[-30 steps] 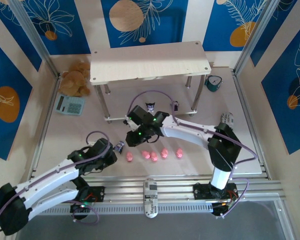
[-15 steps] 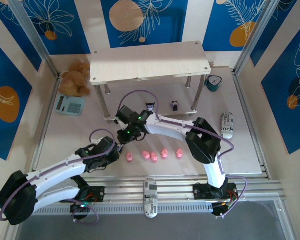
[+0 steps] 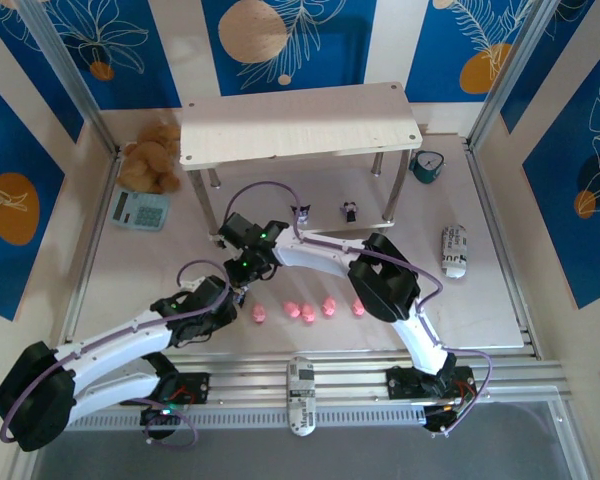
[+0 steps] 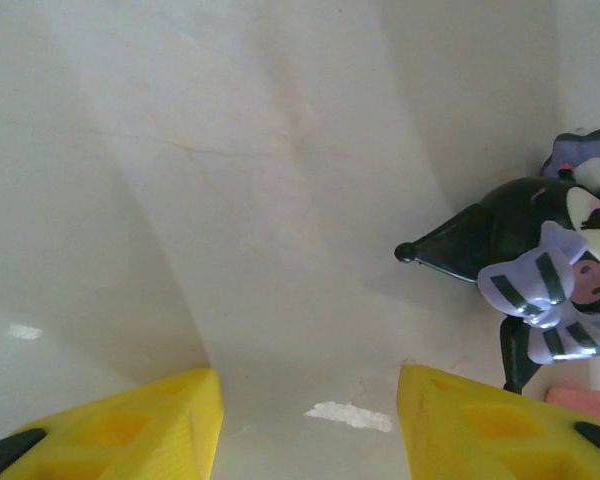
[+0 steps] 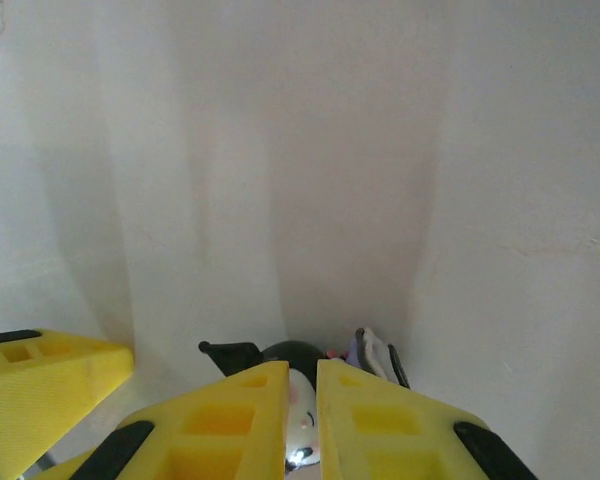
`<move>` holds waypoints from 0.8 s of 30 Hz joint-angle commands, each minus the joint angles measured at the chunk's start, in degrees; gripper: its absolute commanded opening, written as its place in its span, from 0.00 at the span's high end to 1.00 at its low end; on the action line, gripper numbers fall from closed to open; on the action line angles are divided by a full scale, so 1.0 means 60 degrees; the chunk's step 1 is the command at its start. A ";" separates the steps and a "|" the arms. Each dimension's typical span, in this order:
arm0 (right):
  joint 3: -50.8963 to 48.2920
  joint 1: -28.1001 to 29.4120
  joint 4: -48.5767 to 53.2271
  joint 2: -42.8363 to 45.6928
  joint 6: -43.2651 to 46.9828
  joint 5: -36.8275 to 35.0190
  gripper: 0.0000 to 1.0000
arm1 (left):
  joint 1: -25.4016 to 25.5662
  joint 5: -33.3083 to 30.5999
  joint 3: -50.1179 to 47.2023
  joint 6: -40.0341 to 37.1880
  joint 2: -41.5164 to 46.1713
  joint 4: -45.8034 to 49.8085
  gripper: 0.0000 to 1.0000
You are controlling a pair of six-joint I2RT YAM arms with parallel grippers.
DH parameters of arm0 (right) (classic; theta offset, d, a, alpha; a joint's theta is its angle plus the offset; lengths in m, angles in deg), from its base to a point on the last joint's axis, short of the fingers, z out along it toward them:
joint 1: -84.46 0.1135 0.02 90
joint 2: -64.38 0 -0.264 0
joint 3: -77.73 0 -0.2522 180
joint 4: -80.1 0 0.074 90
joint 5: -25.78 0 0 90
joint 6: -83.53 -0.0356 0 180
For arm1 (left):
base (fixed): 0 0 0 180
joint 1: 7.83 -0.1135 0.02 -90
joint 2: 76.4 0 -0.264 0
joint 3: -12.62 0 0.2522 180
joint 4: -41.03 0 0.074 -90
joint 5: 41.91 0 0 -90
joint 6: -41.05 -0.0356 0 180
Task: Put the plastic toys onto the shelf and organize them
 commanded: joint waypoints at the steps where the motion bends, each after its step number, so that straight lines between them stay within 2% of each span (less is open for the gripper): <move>1: 0.0392 0.0075 0.0544 -0.0329 0.0213 -0.0132 0.83 | -0.0238 -0.0260 -0.0272 -0.0230 -0.0001 -0.0109 0.48; 11: 0.0261 0.0021 0.0882 -0.0452 0.0246 -0.0032 0.83 | -0.1025 -0.0094 -0.0320 -0.0957 -0.0361 -0.0506 0.46; 18: -0.0308 -0.0020 0.0978 -0.0068 0.0118 -0.0084 0.83 | -0.1784 0.0308 -0.0062 -0.1810 -0.1199 -0.1215 0.46; 24: -0.0764 -0.0072 0.0988 0.0318 0.0042 -0.0062 0.83 | -0.2052 0.0540 0.0549 -0.2446 -0.2276 -0.1731 0.46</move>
